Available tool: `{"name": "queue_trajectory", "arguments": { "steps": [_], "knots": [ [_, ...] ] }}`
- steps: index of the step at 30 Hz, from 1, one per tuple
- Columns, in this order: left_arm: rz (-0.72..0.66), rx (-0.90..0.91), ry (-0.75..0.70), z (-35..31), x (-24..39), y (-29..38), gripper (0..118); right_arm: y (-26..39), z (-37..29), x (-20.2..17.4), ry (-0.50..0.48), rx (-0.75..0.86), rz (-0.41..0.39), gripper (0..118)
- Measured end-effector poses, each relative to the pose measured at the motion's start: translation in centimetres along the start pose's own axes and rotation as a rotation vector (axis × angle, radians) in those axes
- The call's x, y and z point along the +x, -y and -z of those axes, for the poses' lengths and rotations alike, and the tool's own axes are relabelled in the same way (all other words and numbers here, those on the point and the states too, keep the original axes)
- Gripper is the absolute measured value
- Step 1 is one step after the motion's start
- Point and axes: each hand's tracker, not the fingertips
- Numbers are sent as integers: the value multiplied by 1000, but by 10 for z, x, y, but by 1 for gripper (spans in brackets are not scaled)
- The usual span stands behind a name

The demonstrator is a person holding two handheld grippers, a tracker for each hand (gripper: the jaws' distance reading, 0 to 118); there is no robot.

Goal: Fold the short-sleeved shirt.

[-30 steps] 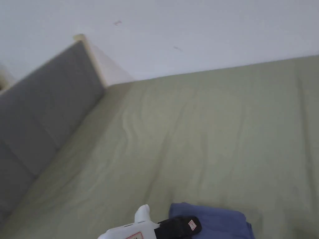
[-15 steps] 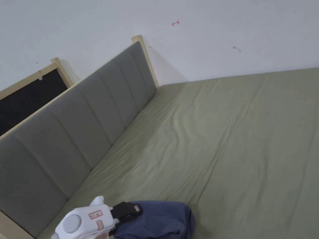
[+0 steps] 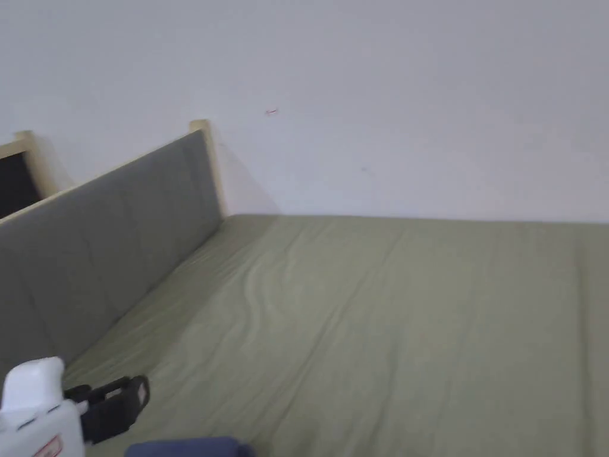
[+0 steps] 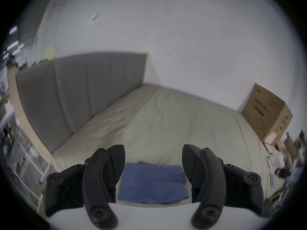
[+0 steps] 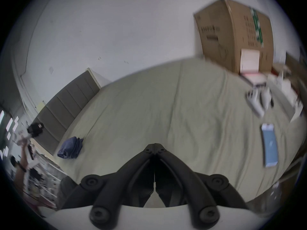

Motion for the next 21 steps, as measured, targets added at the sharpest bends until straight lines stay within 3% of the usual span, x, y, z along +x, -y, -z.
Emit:
{"name": "queue_trajectory", "arguments": {
  "steps": [6,7,11,13,17,18,21],
  "knots": [
    [130,151,96,-45,110,12,72,-18,-31,-44,86,213,-196,0],
    [152,179,106,-53,126,14,64,-21,-36,-49,87,233,-212,0],
    [185,214,154,-67,166,14,6,-22,-46,-63,102,277,-235,0],
    [207,233,165,-70,178,16,0,-19,-49,-69,109,287,-237,0],
    [263,229,221,-70,193,21,0,-21,-47,-64,143,296,-236,0],
    [272,231,215,-69,196,23,0,-58,-61,-30,146,287,-231,0],
    [279,229,227,-68,199,22,0,-68,-65,-18,155,279,-217,0]
  ]
}}
